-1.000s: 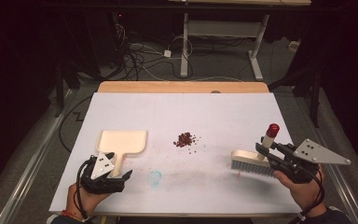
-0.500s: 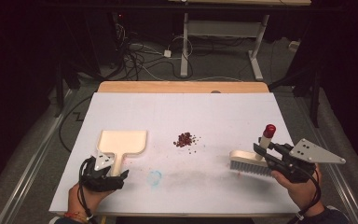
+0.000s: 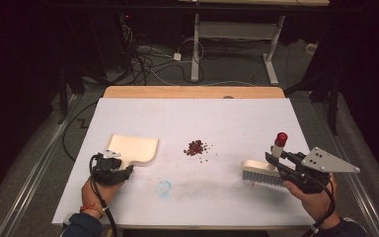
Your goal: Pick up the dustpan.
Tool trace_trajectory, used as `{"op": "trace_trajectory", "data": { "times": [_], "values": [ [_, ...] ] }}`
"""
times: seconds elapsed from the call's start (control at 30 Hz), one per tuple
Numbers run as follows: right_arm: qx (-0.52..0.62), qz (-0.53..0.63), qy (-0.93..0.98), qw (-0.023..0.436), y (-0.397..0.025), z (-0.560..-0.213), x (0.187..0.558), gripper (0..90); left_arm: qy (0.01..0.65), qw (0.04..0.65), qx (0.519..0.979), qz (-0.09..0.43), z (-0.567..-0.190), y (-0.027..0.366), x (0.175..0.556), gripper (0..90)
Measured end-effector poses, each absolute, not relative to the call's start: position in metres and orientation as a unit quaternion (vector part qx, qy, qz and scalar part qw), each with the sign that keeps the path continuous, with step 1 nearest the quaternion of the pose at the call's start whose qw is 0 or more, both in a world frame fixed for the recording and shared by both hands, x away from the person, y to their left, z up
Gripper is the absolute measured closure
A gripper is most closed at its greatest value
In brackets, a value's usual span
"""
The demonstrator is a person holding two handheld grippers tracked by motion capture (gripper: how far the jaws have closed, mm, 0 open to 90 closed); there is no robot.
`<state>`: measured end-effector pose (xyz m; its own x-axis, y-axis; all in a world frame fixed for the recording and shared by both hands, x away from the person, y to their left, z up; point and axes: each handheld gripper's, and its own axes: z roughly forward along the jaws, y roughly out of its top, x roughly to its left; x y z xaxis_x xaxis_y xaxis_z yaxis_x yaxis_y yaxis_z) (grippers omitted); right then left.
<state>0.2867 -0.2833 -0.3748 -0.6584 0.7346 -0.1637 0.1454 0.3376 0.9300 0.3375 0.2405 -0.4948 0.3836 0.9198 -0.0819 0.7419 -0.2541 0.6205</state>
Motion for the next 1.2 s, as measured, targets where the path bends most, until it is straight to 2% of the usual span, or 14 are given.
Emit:
{"op": "trace_trajectory", "data": {
  "times": [0.17, 0.2, 0.8, 1.2],
  "values": [
    [0.289, 0.497, 0.763, 0.294, -0.282, -0.376, 0.287, 70.0, 0.522, 0.296, 0.786, 0.150, -0.494, 0.245, 0.344, 62.3],
    [0.289, 0.498, 0.763, 0.293, -0.282, -0.376, 0.287, 70.0, 0.520, 0.298, 0.787, 0.148, -0.495, 0.247, 0.345, 63.0],
    [0.295, 0.494, 0.766, 0.287, -0.280, -0.380, 0.296, 70.0, 0.489, 0.294, 0.809, 0.142, -0.486, 0.252, 0.349, 63.8],
    [0.293, 0.498, 0.767, 0.280, -0.276, -0.381, 0.302, 70.0, 0.460, 0.297, 0.826, 0.136, -0.471, 0.256, 0.329, 64.1]
  ]
}}
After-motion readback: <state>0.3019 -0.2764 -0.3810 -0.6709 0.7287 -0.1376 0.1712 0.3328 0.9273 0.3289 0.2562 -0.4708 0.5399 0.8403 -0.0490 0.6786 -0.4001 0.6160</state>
